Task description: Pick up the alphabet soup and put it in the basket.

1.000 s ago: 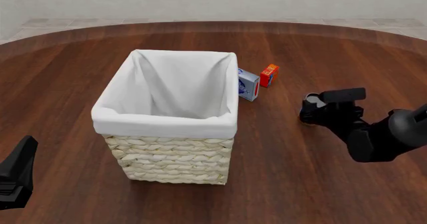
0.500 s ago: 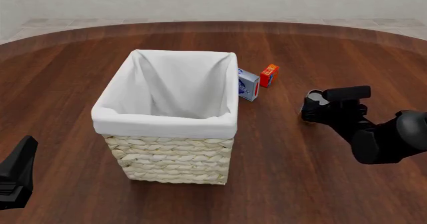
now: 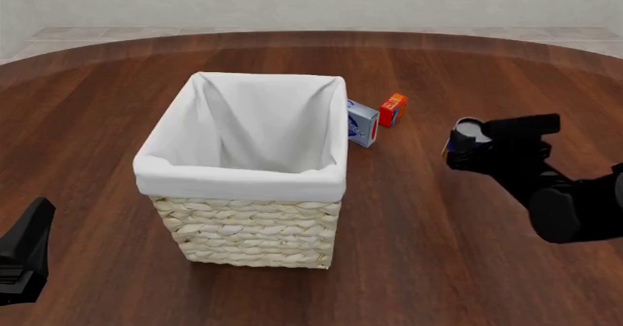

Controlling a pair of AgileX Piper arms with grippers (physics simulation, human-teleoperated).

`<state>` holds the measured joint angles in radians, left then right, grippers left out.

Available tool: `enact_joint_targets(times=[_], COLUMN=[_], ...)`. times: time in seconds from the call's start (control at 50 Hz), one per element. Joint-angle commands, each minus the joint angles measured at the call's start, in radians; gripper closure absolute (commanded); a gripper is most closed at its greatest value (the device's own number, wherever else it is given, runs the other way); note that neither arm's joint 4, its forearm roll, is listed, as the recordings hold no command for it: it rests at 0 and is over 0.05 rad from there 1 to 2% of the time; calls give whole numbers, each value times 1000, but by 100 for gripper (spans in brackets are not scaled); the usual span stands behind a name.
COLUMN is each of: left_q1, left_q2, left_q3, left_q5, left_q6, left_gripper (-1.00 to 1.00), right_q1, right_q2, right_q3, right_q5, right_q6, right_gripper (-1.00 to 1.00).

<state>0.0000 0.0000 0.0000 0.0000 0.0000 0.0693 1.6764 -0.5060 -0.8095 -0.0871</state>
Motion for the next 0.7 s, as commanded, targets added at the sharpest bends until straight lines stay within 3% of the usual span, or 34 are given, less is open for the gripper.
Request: enact_joint_targets(times=[0.02,0.7], left_q1=[0,0], left_q2=[0,0], left_q3=[0,0], left_q5=[0,0], left_q6=[0,0], left_gripper=[-100,-100], right_q1=[13,94], right_q2=[-86,-390], right_q3=[26,110], right_q5=[16,139], right_q6=[13,-10], right_gripper=[100,100])
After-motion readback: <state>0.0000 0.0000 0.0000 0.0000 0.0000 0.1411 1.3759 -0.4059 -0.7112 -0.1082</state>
